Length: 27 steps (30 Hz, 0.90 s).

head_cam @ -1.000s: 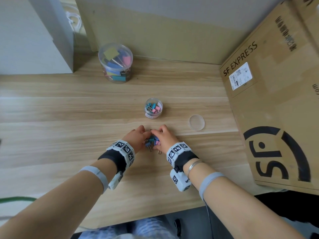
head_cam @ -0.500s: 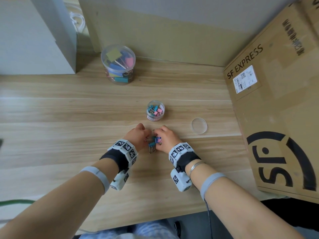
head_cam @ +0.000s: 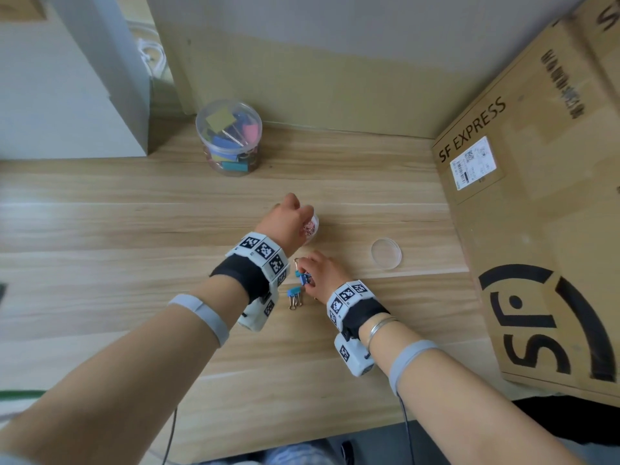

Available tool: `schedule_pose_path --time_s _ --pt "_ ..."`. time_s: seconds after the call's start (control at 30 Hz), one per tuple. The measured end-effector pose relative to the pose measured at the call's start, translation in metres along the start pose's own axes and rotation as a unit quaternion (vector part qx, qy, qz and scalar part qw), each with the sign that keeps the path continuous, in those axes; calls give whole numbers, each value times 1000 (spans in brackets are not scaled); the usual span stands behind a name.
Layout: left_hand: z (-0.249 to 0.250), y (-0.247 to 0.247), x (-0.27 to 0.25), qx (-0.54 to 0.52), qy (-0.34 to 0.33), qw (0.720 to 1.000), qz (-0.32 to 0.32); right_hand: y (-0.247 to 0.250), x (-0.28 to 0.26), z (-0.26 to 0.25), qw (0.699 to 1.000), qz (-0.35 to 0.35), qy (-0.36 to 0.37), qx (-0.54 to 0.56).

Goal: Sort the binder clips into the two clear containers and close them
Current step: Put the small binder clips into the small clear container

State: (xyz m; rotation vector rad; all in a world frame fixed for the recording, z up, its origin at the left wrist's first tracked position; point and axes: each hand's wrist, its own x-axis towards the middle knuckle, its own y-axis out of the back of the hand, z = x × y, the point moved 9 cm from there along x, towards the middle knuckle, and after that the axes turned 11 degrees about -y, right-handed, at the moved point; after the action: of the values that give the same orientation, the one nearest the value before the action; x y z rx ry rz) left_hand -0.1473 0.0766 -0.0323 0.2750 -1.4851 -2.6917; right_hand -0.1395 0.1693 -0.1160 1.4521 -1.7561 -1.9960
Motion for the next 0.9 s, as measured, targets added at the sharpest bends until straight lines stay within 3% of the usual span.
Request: schedule_pose_path --time_s 0.13,0.3,0.47,0.9 --pt "-7 2 16 -12 16 1000 7 -2 2 -1 1000 -11 6 -7" --pt "-15 -14 14 -62 26 997 -32 -1 1 1 1000 1 -6 -1" --pt "-21 -14 -5 -75 18 997 30 1 2 0 1000 11 2 6" --pt "-29 -76 -44 -57 50 990 -121 35 -8 20 986 103 11 131"
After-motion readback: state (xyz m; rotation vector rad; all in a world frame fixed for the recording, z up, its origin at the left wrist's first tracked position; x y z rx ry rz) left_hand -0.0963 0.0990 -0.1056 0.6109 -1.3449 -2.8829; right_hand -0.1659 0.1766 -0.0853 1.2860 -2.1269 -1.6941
